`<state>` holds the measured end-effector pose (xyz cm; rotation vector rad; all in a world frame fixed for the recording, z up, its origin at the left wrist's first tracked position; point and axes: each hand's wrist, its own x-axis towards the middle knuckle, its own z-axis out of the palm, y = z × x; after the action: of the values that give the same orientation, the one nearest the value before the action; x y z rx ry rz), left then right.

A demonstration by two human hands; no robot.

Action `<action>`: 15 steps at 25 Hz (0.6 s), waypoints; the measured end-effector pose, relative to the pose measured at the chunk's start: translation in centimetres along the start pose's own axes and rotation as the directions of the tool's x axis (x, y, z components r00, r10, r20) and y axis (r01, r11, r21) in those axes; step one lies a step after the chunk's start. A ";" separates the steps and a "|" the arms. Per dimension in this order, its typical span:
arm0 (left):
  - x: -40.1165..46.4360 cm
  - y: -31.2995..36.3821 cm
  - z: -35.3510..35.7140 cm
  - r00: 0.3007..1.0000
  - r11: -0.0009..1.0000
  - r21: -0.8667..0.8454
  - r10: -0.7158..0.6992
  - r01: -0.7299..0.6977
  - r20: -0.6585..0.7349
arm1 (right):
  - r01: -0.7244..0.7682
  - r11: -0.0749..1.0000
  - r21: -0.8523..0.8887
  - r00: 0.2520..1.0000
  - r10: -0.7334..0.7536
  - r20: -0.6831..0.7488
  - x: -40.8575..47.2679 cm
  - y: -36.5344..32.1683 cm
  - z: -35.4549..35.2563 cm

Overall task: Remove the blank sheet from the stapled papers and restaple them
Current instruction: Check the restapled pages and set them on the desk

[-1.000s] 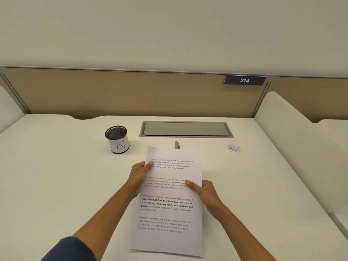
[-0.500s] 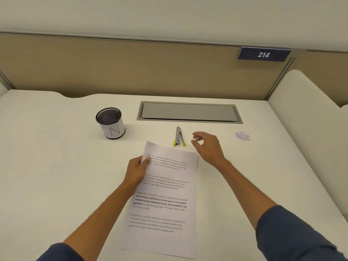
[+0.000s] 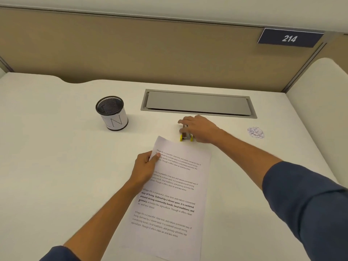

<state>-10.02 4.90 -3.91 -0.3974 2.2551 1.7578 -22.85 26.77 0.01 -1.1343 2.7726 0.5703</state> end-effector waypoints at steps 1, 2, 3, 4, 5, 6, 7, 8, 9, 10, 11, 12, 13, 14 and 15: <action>0.0 -0.1 0.0 1.000 1.000 -0.001 0.000 0.000 0.003 | 0.017 1.000 -0.015 1.000 -0.017 -0.010 0.3 0.1 0.0; 0.0 -0.2 -0.1 1.000 1.000 -0.001 0.004 -0.004 0.006 | 0.029 0.999 -0.036 0.999 -0.029 -0.020 0.6 0.2 -0.1; 0.0 -0.2 -0.1 1.000 1.000 0.000 0.010 -0.010 0.009 | 0.038 0.997 -0.061 0.999 -0.039 -0.026 0.8 0.3 -0.1; -0.1 -0.2 -0.1 1.000 1.000 0.000 0.015 -0.015 0.009 | 0.045 0.996 -0.082 0.998 -0.048 -0.033 0.9 0.4 0.0; -0.1 -0.1 -0.1 1.000 1.000 -0.001 0.018 -0.018 0.009 | 0.052 0.994 -0.099 0.998 -0.055 -0.037 1.0 0.4 0.1; -0.1 0.0 -0.1 1.000 1.000 -0.003 0.020 -0.020 0.008 | 0.054 0.993 -0.102 0.997 -0.059 -0.044 1.0 0.5 0.3; -0.1 0.1 -0.2 1.000 1.000 -0.003 0.021 -0.021 0.008 | 0.049 0.995 -0.086 0.997 -0.054 -0.050 0.8 0.4 0.3; -0.2 0.1 -0.2 1.000 1.000 -0.005 0.022 -0.022 0.009 | 0.031 0.998 -0.052 0.998 -0.034 -0.055 0.6 0.4 0.3; -0.2 0.2 -0.2 1.000 1.000 -0.009 0.021 -0.020 0.009 | -0.011 1.000 -0.002 0.998 0.011 -0.055 0.1 0.3 0.2; -0.2 0.3 -0.3 1.000 1.000 -0.017 0.017 -0.017 0.006 | -0.076 0.994 0.078 0.995 0.081 -0.062 -0.4 0.2 0.1; -0.3 0.3 -0.3 1.000 1.000 -0.027 0.010 -0.010 0.003 | -0.160 0.968 0.194 0.982 0.176 -0.066 -1.0 0.2 0.1; -0.5 0.3 -0.4 1.000 0.999 -0.040 0.002 -0.002 0.001 | -0.241 0.906 0.348 0.956 0.284 -0.078 -1.7 0.1 0.1; -0.6 0.4 -0.5 1.000 0.998 -0.057 -0.011 0.011 0.002 | -0.291 0.799 0.527 0.918 0.388 -0.082 -2.5 0.0 0.0; -0.8 0.5 -0.6 1.000 0.997 -0.077 -0.025 0.026 0.006 | -0.283 0.650 0.705 0.875 0.476 -0.087 -3.3 -0.3 -0.1; -0.9 0.6 -0.7 0.999 0.995 -0.097 -0.037 0.038 0.010 | -0.229 0.498 0.836 0.826 0.554 -0.103 -4.1 -0.7 -0.4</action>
<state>-9.39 4.46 -2.83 -0.4481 2.1483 1.8515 -19.39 28.83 1.04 -0.3713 2.9803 -0.9538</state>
